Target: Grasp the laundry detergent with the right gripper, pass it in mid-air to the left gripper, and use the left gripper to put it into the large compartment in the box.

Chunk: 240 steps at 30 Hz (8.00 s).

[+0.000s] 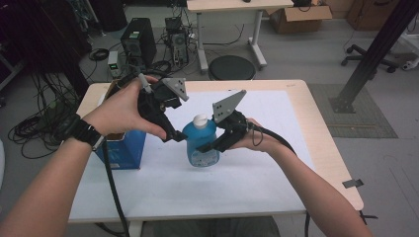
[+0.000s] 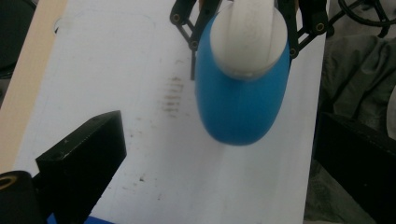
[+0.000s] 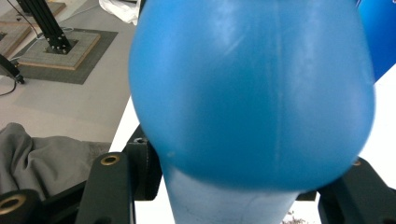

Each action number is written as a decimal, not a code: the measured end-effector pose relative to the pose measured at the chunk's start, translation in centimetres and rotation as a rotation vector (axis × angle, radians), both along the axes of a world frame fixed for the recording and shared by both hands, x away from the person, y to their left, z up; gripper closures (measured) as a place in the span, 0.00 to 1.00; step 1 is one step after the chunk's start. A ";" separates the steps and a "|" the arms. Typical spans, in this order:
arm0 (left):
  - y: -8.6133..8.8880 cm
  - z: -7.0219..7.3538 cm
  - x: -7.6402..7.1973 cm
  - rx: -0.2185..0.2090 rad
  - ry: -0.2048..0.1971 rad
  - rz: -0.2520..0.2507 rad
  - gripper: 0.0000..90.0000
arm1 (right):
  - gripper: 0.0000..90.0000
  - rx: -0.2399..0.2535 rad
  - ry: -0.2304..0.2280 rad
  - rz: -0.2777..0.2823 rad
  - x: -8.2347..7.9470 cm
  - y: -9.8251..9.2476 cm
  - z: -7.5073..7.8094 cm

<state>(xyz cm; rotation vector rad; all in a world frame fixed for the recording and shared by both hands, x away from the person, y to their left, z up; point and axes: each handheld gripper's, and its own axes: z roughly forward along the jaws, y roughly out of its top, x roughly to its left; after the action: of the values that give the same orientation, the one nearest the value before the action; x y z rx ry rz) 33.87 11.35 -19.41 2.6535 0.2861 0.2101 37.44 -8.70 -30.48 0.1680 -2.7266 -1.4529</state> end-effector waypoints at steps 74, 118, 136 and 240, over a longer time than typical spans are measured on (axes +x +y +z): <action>-5.5 -2.2 0.5 0.136 0.074 -0.071 0.42 | 0.47 -0.026 -0.031 0.005 -0.7 0.1 0.2; 12.1 8.3 4.9 -0.048 0.091 1.121 0.42 | 0.08 -0.307 0.040 -0.361 4.2 -13.9 -2.6; 16.4 4.9 5.2 -0.031 0.122 1.276 0.42 | 0.08 -0.343 0.048 -0.358 4.2 -14.5 -3.3; 5.4 -2.4 5.6 0.060 0.126 0.951 0.20 | 0.08 -0.436 0.051 -0.329 3.2 -14.5 -3.6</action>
<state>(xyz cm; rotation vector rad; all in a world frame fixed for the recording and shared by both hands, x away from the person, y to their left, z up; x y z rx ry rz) 39.47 16.71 -21.83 2.3734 1.5795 0.3403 40.66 -23.22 -34.12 -0.3423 -3.0459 -0.8502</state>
